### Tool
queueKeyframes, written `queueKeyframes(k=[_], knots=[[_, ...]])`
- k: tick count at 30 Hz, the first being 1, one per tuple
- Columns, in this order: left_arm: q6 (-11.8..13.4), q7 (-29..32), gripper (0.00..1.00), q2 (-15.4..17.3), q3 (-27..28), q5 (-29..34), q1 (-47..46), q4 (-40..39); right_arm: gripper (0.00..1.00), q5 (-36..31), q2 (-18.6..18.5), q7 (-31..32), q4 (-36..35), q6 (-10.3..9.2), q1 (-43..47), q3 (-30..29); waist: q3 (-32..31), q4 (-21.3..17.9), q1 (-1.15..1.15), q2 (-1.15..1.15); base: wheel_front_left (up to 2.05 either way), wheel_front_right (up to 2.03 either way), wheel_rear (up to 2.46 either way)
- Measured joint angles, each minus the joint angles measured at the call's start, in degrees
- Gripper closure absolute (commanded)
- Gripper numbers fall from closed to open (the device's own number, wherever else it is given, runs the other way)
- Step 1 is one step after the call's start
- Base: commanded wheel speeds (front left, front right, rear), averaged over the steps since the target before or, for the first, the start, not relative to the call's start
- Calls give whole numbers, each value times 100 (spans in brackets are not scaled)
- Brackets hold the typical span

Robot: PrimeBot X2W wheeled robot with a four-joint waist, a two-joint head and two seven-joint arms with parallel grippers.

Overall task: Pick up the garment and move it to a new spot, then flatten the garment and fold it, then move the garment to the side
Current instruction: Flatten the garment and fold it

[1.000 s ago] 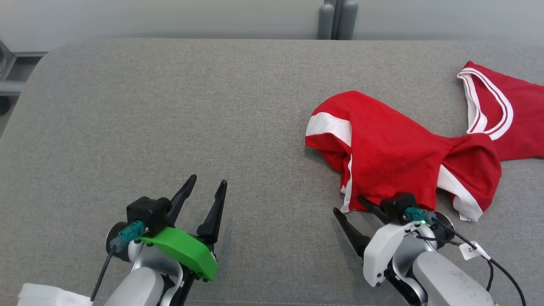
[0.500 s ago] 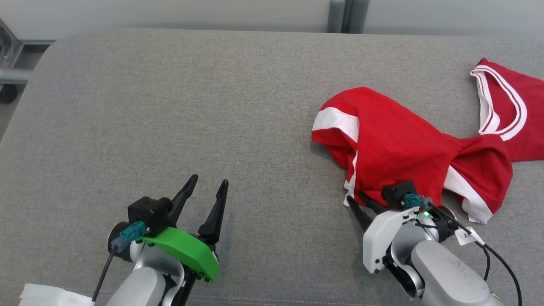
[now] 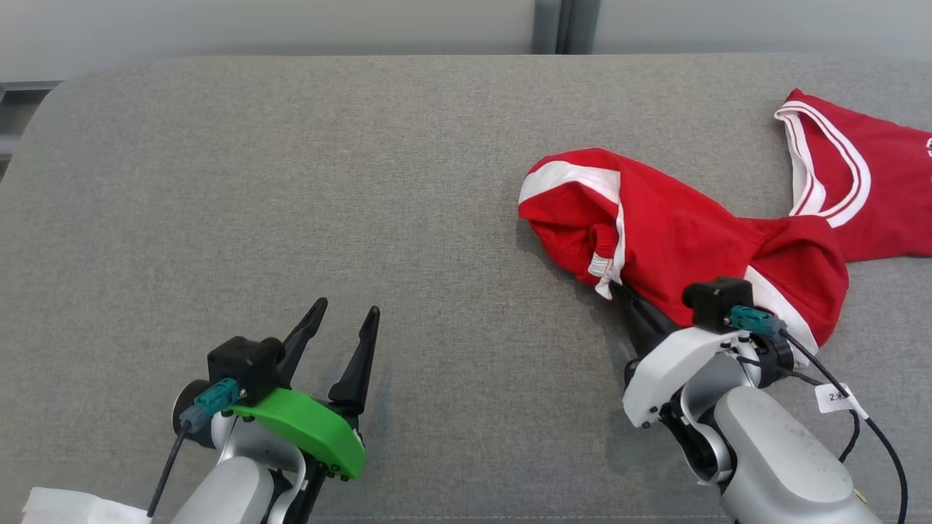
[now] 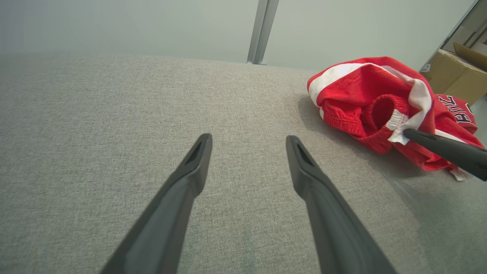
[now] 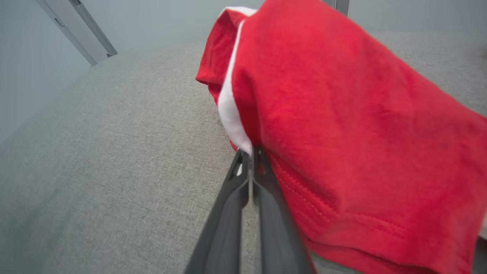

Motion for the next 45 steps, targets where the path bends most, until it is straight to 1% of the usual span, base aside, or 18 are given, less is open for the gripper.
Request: queueKeyframes(k=[2,7,10,13,17,20,24,25,28,30,35,39,43,45], knots=[[0,0,0,-1,-3,0,0,-51,100,59,-18,-67,-130,-25,30,-131,6,-85,0,0,0,0,0],[-1,0,0,7,-18,1,-2,-98,100,211,-286,-69,-331,-119,151,-431,25,-333,0,0,0,0,0],[-8,3,0,18,-48,2,-5,-108,100,331,-337,-71,-433,-148,224,-566,33,-443,0,0,0,0,0],[-75,63,0,19,-105,3,-23,-133,100,409,-393,-115,-604,-168,279,-711,47,-612,0,0,0,0,0],[-182,183,0,-19,-241,0,-196,-171,100,456,-559,-125,-771,-177,281,-912,75,-834,0,0,0,0,0],[-227,274,0,-74,-264,0,-406,-209,100,485,-723,-174,-901,-261,281,-1131,116,-978,0,0,0,0,0],[-258,404,0,-96,-274,-1,-636,-219,100,513,-939,-197,-1031,-281,287,-1402,218,-1122,0,0,0,0,0],[-304,443,0,-120,-274,-14,-679,-219,100,513,-1005,-197,-1047,-325,294,-1452,254,-1150,0,0,0,0,0],[-374,582,0,-170,-386,-49,-799,-189,100,513,-1158,-215,-1076,-375,365,-1608,364,-1225,0,0,0,0,0],[-412,655,0,-197,-442,-52,-879,-142,100,513,-1233,-214,-1076,-375,472,-1645,435,-1273,0,0,0,0,0],[-517,871,0,-322,-555,-63,-1179,-51,100,512,-1270,-213,-1026,-376,715,-1647,617,-1386,0,0,0,0,0],[-647,1174,0,-426,-790,-100,-1433,114,100,553,-1274,-264,-927,-376,823,-1647,769,-1479,0,0,0,0,0],[-700,1322,0,-520,-803,-129,-1618,255,100,472,-1288,-313,-871,-361,832,-1505,927,-1586,0,0,0,0,0],[-706,1388,0,-564,-746,-280,-1746,312,100,401,-1288,-342,-837,-342,831,-1443,1007,-1647,0,0,0,0,0]])
